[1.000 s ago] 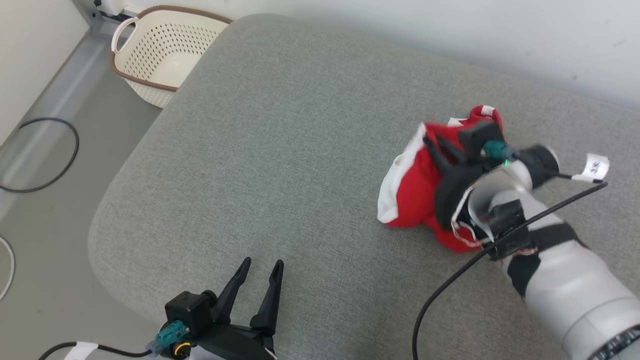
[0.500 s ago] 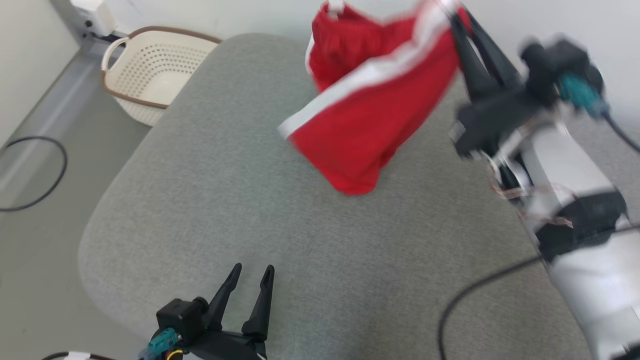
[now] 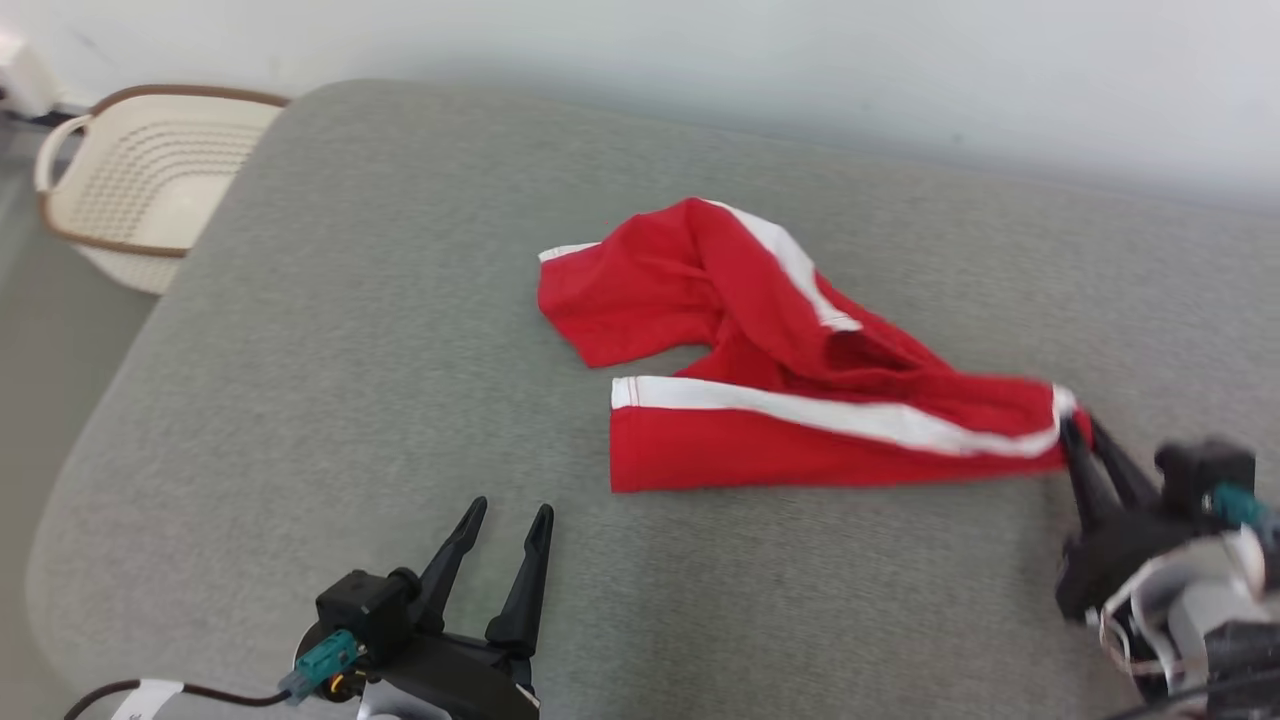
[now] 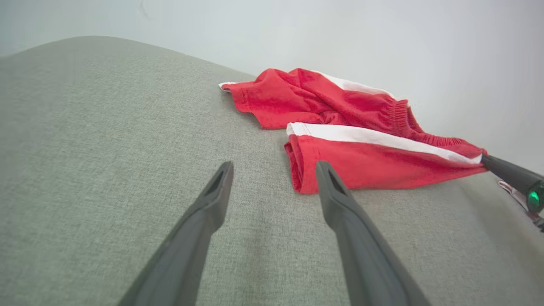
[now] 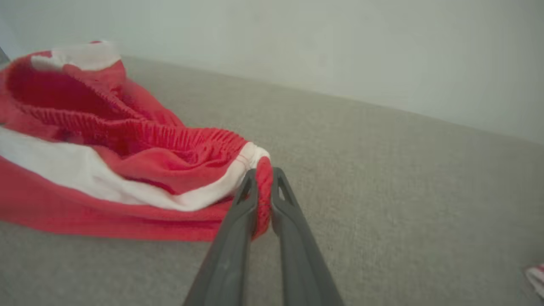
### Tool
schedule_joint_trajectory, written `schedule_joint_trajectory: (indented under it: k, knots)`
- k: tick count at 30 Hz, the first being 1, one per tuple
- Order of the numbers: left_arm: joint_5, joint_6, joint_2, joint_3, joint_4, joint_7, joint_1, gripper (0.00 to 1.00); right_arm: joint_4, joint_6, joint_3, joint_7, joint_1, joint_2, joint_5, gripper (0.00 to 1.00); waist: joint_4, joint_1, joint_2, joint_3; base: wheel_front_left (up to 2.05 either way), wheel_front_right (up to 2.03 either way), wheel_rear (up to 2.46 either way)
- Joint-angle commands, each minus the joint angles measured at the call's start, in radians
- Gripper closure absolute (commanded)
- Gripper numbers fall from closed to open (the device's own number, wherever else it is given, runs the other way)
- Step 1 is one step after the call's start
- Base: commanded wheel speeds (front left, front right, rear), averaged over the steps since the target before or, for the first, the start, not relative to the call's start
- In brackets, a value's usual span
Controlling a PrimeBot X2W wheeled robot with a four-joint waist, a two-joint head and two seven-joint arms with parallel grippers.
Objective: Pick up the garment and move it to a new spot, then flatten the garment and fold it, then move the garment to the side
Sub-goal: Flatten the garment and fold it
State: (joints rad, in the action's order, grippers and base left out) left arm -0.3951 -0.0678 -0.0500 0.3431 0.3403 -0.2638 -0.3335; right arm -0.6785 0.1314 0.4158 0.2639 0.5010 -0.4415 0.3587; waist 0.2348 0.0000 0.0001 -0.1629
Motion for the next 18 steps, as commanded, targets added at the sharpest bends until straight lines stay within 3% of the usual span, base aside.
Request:
schedule_joint_trajectory:
  k: [1, 6, 18]
  knots:
    - [0.010, -0.005, -0.001, 0.006, 0.008, -0.001, -0.014, 0.00, -0.019, -0.002, -0.018, 0.000, -0.034, 0.007, 0.011, 0.00, -0.060, 0.0000, -0.0001, -0.009, 0.00, 0.00, 0.00]
    - [0.005, -0.014, -0.001, 0.018, 0.026, -0.001, -0.038, 0.00, -0.029, -0.001, -0.070, 0.000, -0.097, 0.023, 0.001, 0.00, -0.112, 0.0000, -0.0001, 0.008, 0.00, 0.00, 0.00]
    - [-0.092, -0.021, -0.002, -0.005, 0.147, -0.001, -0.098, 0.00, 0.136, -0.001, -0.159, 0.000, -0.183, 0.115, -0.070, 0.00, -0.236, 0.0000, -0.0001, 0.032, 0.00, 0.00, 0.00]
